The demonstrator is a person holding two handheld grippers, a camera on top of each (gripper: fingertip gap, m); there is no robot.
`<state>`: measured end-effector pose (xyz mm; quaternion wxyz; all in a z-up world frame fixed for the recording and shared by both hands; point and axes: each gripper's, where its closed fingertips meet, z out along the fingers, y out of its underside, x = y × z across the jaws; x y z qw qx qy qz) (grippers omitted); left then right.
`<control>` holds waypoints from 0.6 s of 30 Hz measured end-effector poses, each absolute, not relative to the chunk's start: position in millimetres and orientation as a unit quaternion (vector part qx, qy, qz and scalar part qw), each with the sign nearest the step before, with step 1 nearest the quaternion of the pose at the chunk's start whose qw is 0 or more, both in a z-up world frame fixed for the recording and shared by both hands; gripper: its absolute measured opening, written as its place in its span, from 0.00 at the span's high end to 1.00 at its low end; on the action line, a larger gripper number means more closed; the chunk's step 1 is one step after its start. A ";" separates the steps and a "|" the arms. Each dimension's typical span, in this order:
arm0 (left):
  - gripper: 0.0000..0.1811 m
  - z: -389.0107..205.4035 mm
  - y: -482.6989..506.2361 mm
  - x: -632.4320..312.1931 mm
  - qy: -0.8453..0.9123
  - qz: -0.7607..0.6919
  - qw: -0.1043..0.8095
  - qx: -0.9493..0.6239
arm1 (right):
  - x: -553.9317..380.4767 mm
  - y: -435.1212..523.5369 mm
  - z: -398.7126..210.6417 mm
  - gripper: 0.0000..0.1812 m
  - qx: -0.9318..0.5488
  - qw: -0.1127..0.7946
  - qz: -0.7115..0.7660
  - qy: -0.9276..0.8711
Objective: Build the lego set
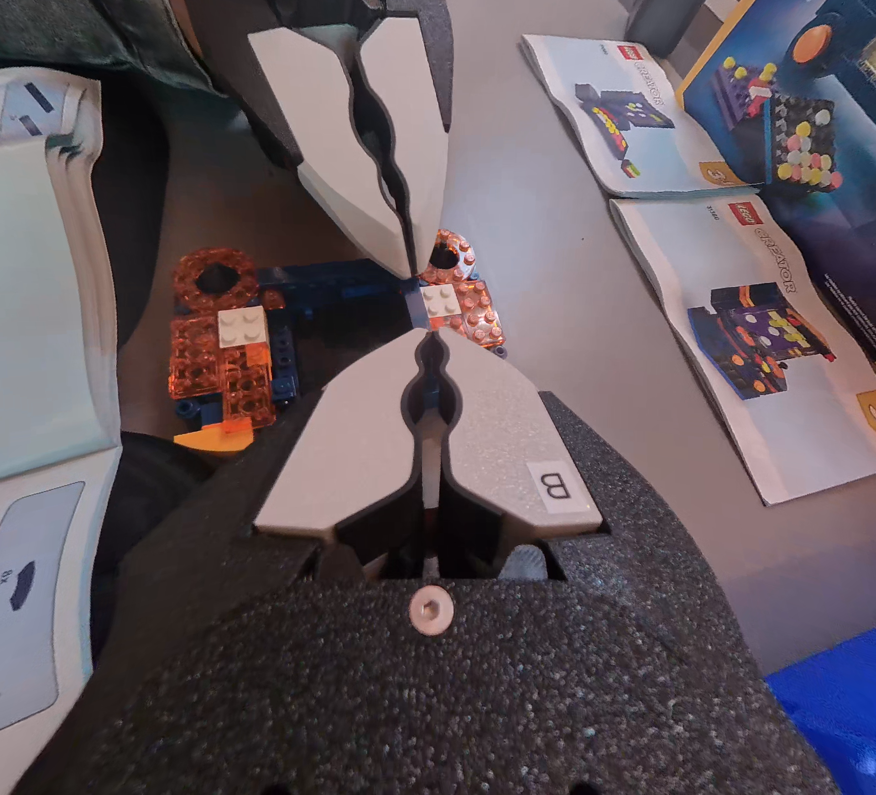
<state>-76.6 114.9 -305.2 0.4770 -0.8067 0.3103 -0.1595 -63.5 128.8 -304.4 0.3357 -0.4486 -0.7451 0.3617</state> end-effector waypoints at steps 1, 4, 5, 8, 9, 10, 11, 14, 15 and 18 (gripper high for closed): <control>1.00 -307.3 115.4 -76.8 0.311 -0.155 0.472 -0.810 | -63.4 128.4 -306.6 1.00 -0.448 0.334 0.356 -0.749; 1.00 -307.4 117.8 -76.0 0.305 -0.147 0.473 -0.813 | -65.1 129.4 -306.9 1.00 -0.455 0.336 0.355 -0.744; 1.00 -307.6 118.0 -74.3 0.303 -0.152 0.470 -0.815 | -65.3 128.5 -307.2 1.00 -0.456 0.332 0.357 -0.744; 1.00 -308.6 116.8 -68.3 0.303 -0.170 0.456 -0.820 | -65.9 127.6 -307.4 1.00 -0.455 0.333 0.352 -0.747; 1.00 -308.6 116.9 -68.4 0.307 -0.164 0.454 -0.820 | -66.3 127.5 -307.6 1.00 -0.454 0.335 0.350 -0.748; 1.00 -308.7 116.9 -68.4 0.311 -0.159 0.452 -0.821 | -66.7 127.3 -307.7 1.00 -0.456 0.335 0.350 -0.747; 1.00 -308.7 116.8 -68.3 0.313 -0.155 0.452 -0.821 | -67.1 127.1 -307.7 1.00 -0.458 0.333 0.351 -0.746; 1.00 -307.9 114.5 -72.0 0.317 -0.158 0.453 -0.818 | -67.2 126.4 -306.9 1.00 -0.451 0.338 0.352 -0.748; 1.00 -304.8 113.2 -80.6 0.316 -0.146 0.455 -0.820 | -66.1 126.4 -306.4 1.00 -0.444 0.341 0.354 -0.749; 0.93 -270.8 103.9 -121.5 0.256 -0.126 0.493 -0.822 | -61.7 129.2 -291.1 0.86 -0.446 0.334 0.405 -0.725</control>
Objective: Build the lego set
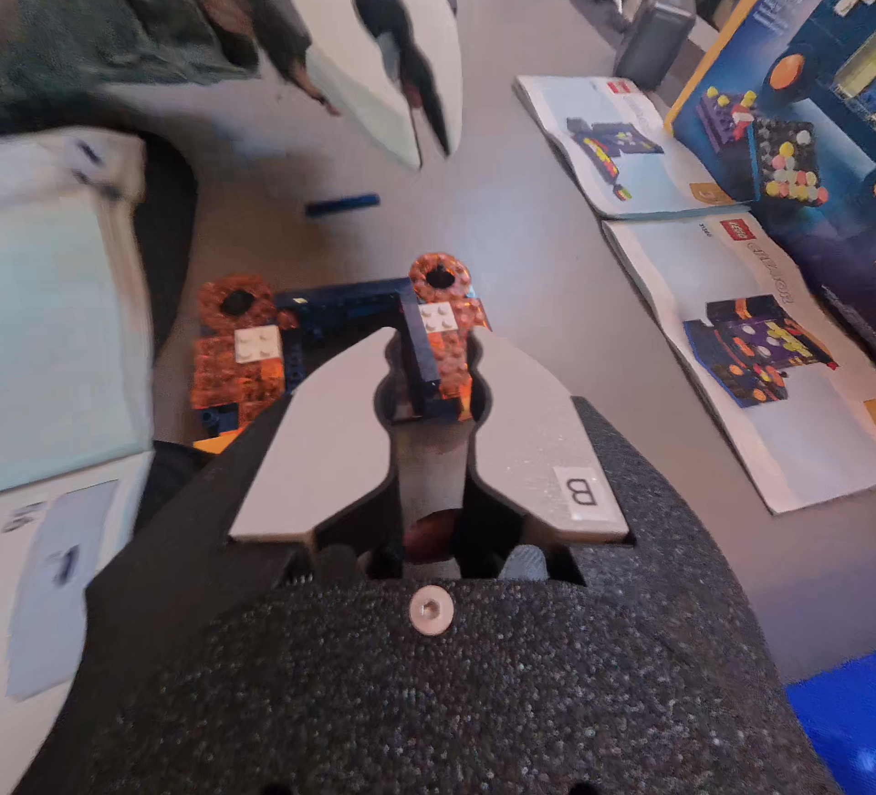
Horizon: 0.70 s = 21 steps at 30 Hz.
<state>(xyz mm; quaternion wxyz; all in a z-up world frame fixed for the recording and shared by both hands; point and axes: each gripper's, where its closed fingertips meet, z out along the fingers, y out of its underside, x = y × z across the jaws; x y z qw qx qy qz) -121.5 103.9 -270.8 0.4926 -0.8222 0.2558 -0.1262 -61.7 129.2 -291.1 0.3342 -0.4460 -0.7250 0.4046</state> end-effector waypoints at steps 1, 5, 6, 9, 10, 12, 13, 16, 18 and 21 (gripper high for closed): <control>0.89 -264.0 97.2 -139.1 0.231 -0.115 0.489 -0.833 | -56.9 123.9 -284.3 0.82 -0.434 0.315 0.433 -0.724; 0.76 -282.9 60.8 -179.1 0.150 -0.104 0.398 -0.899 | -30.4 97.6 -284.4 0.71 -0.366 0.242 0.446 -0.780; 0.76 -286.2 57.2 -175.9 0.137 -0.111 0.397 -0.901 | -26.1 91.3 -287.9 0.72 -0.350 0.233 0.434 -0.797; 0.76 -302.2 44.5 -154.7 0.133 -0.118 0.372 -0.911 | -23.3 74.6 -297.6 0.76 -0.323 0.216 0.408 -0.826; 0.76 -307.8 40.8 -151.3 0.130 -0.107 0.361 -0.917 | -23.0 71.8 -302.3 0.76 -0.325 0.206 0.396 -0.834; 0.77 -314.5 35.5 -143.2 0.120 -0.105 0.349 -0.923 | -23.9 67.3 -309.3 0.76 -0.323 0.197 0.383 -0.843; 0.79 -316.9 35.0 -139.9 0.112 -0.107 0.347 -0.925 | -25.6 65.0 -310.5 0.77 -0.324 0.198 0.384 -0.842; 0.78 -335.9 30.2 -144.5 0.091 -0.076 0.300 -0.947 | -42.7 71.9 -309.8 0.82 -0.358 0.237 0.367 -0.825; 0.82 -336.2 33.6 -150.6 0.072 -0.057 0.300 -0.950 | -51.4 79.3 -308.1 0.84 -0.357 0.283 0.341 -0.822; 0.94 -337.4 35.4 -155.3 0.085 -0.034 0.297 -0.950 | -54.0 83.4 -298.2 0.83 -0.355 0.312 0.351 -0.809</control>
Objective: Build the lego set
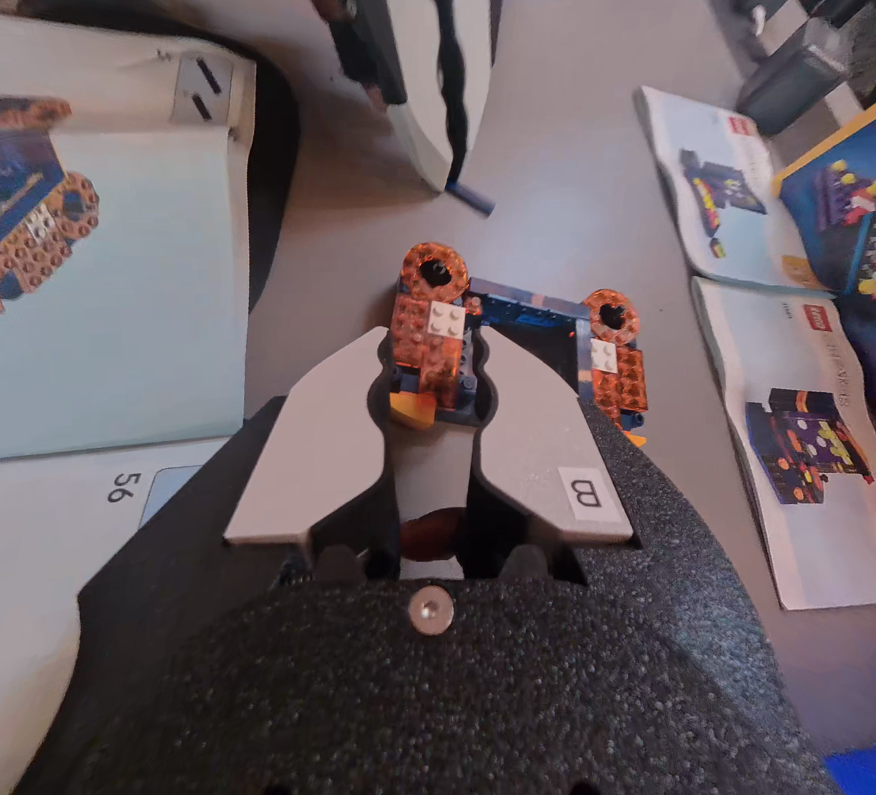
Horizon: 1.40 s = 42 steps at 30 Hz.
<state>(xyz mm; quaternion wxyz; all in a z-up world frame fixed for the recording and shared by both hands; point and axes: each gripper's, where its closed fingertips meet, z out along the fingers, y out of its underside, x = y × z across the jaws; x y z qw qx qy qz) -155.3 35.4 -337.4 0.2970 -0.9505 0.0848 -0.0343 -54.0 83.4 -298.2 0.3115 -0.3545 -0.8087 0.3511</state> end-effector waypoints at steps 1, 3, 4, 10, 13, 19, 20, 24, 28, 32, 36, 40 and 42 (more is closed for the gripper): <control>0.96 -337.3 35.1 -152.9 0.099 -0.042 0.296 -0.949 | -54.7 84.8 -293.3 0.83 -0.358 0.317 0.364 -0.800; 0.96 -337.3 35.1 -150.8 0.124 -0.058 0.300 -0.944 | -55.4 88.8 -284.3 0.83 -0.364 0.327 0.383 -0.784; 0.96 -336.9 35.8 -148.8 0.142 -0.071 0.309 -0.938 | -55.1 90.0 -280.2 0.83 -0.365 0.329 0.393 -0.777; 0.96 -276.3 38.7 -111.7 0.306 -0.125 0.440 -0.835 | -53.5 74.8 -256.0 0.90 -0.342 0.327 0.472 -0.744; 0.96 -257.9 41.5 -94.9 0.390 -0.084 0.433 -0.809 | -53.5 64.1 -252.3 0.90 -0.335 0.317 0.483 -0.745; 0.96 -264.7 53.2 -71.6 0.434 -0.098 0.359 -0.820 | -56.7 63.2 -256.6 0.89 -0.320 0.357 0.420 -0.770; 0.96 -265.5 54.8 -69.2 0.435 -0.104 0.355 -0.821 | -56.7 63.8 -258.1 0.89 -0.318 0.361 0.409 -0.775; 0.96 -266.4 59.7 -61.6 0.444 -0.115 0.352 -0.816 | -56.3 66.8 -264.9 0.95 -0.319 0.364 0.380 -0.789; 0.96 -270.5 63.2 -58.9 0.450 -0.123 0.343 -0.816 | -53.4 70.5 -269.5 0.96 -0.332 0.345 0.376 -0.793; 0.94 -268.1 73.8 -63.4 0.437 -0.133 0.371 -0.808 | -45.9 92.2 -274.4 0.96 -0.378 0.317 0.360 -0.792; 0.78 -271.3 71.3 -69.2 0.423 -0.176 0.395 -0.797 | -43.6 108.7 -280.1 0.96 -0.424 0.293 0.369 -0.773; 0.70 -277.8 66.7 -65.1 0.433 -0.206 0.395 -0.783 | -46.8 111.5 -292.5 0.96 -0.447 0.264 0.338 -0.785; 0.67 -281.0 65.6 -61.3 0.440 -0.214 0.389 -0.780 | -48.6 110.7 -293.5 0.96 -0.454 0.250 0.330 -0.789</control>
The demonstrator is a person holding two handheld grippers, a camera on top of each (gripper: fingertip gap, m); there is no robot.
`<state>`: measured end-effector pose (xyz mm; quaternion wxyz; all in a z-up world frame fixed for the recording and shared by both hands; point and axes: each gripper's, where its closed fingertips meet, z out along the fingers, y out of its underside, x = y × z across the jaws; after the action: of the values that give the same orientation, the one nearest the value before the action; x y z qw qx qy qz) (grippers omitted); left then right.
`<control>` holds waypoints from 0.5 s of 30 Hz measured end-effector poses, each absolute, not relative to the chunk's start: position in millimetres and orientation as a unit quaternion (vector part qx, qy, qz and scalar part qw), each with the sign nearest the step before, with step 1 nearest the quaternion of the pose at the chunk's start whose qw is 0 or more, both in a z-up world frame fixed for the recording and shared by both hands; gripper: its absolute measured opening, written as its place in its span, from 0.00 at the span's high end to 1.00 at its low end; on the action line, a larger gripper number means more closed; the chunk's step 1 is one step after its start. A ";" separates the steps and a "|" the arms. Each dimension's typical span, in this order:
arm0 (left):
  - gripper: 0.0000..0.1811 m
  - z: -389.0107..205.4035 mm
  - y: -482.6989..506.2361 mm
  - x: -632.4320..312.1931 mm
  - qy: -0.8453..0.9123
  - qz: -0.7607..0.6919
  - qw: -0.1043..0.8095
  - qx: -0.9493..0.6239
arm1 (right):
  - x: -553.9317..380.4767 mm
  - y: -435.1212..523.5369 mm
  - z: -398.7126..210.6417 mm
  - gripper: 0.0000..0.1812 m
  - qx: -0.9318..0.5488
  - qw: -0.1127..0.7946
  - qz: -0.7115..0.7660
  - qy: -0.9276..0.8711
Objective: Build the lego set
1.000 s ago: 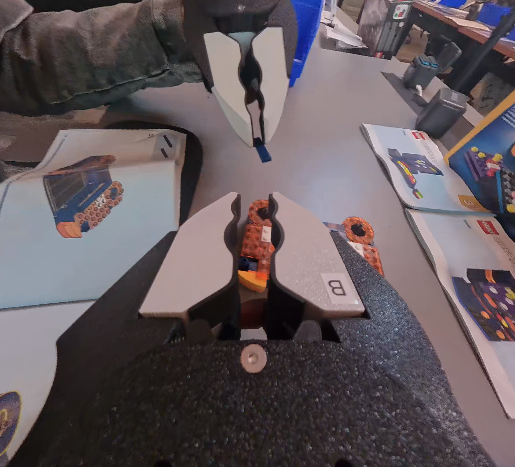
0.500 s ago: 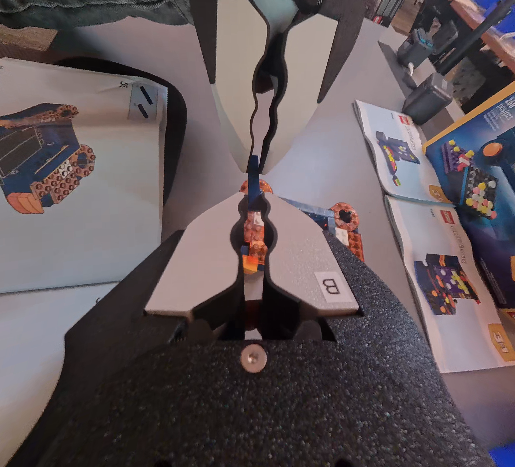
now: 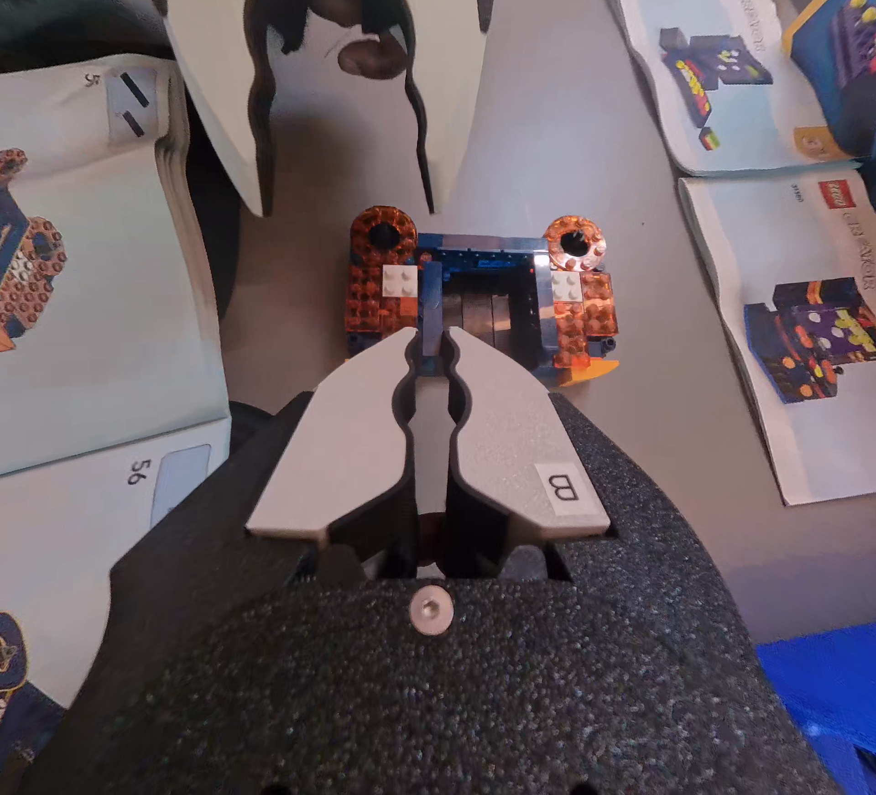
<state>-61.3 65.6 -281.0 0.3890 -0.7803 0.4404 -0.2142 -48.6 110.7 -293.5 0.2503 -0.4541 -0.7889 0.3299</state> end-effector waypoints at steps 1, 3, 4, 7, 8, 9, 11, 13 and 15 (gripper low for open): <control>0.66 -282.6 65.0 -59.2 0.444 -0.219 0.386 -0.778 | -49.6 108.4 -292.8 0.96 -0.455 0.243 0.333 -0.789; 0.66 -287.1 64.2 -57.5 0.448 -0.221 0.378 -0.780 | -52.3 105.2 -293.2 0.96 -0.456 0.234 0.334 -0.791; 0.66 -290.2 64.6 -58.4 0.448 -0.217 0.372 -0.783 | -53.9 105.3 -294.5 0.96 -0.456 0.234 0.329 -0.793; 0.67 -296.2 65.5 -60.9 0.450 -0.205 0.366 -0.788 | -57.2 104.1 -298.8 0.96 -0.456 0.229 0.325 -0.796; 0.67 -297.5 66.0 -61.6 0.450 -0.202 0.365 -0.789 | -57.4 104.2 -301.0 0.96 -0.458 0.227 0.322 -0.797; 0.68 -298.7 66.3 -62.3 0.451 -0.198 0.364 -0.791 | -57.5 104.5 -302.9 0.96 -0.458 0.227 0.319 -0.798; 0.68 -301.4 66.8 -63.2 0.454 -0.190 0.359 -0.793 | -58.1 104.2 -304.0 0.96 -0.458 0.228 0.318 -0.798; 0.69 -303.3 66.9 -62.5 0.458 -0.186 0.356 -0.793 | -58.8 103.5 -304.0 0.96 -0.459 0.227 0.320 -0.797; 0.69 -304.6 66.8 -61.1 0.461 -0.184 0.353 -0.793 | -59.1 103.3 -305.2 0.96 -0.459 0.226 0.317 -0.799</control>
<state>-61.1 66.8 -304.6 0.3532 -0.7930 0.4613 -0.1836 -59.1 103.3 -305.2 0.2262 -0.4589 -0.7985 0.3172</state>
